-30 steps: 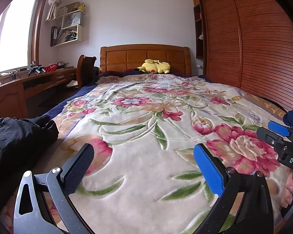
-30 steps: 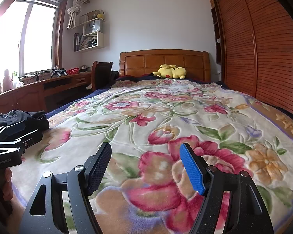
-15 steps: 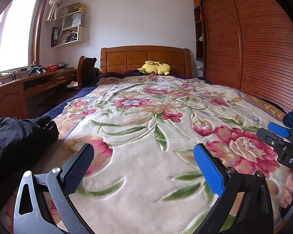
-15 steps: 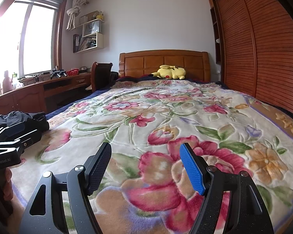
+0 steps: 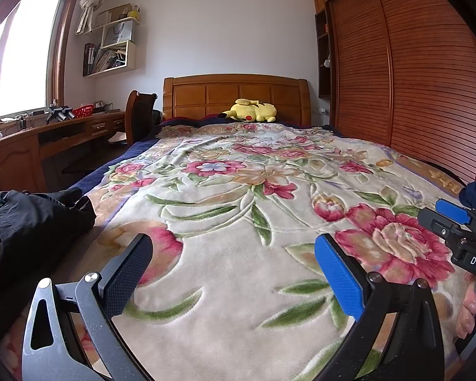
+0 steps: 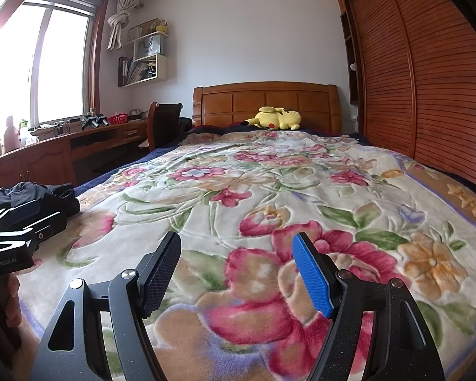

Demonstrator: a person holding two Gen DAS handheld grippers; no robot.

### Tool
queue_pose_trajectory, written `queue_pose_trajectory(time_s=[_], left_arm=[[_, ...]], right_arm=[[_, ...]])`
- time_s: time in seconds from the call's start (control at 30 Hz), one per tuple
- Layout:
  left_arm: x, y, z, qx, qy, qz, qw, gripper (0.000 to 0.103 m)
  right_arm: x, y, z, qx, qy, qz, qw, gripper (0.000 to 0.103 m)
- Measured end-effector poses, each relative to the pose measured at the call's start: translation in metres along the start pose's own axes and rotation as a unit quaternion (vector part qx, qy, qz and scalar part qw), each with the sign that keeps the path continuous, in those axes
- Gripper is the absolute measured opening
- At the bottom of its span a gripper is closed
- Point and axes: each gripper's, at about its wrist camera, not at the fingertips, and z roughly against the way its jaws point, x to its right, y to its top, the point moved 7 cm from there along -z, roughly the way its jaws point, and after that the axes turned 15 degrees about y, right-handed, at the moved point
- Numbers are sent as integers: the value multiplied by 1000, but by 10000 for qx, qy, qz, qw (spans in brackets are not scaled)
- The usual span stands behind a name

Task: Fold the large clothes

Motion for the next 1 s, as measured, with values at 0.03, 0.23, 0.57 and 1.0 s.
queue_pose_trajectory(time_s=[0.03, 0.23, 0.57, 1.0], left_arm=[[0, 0, 0, 1, -1, 0, 10000, 102], [0, 0, 0, 6, 0, -4, 10000, 102], [-1, 1, 1, 28, -4, -2, 10000, 102], [-1, 0, 1, 30, 0, 0, 10000, 102]], right_arm=[[0, 0, 0, 1, 0, 0, 10000, 74], [0, 0, -1, 8, -2, -1, 10000, 74], [0, 0, -1, 25, -13, -11, 10000, 74], [0, 1, -3, 33, -14, -24, 10000, 74]])
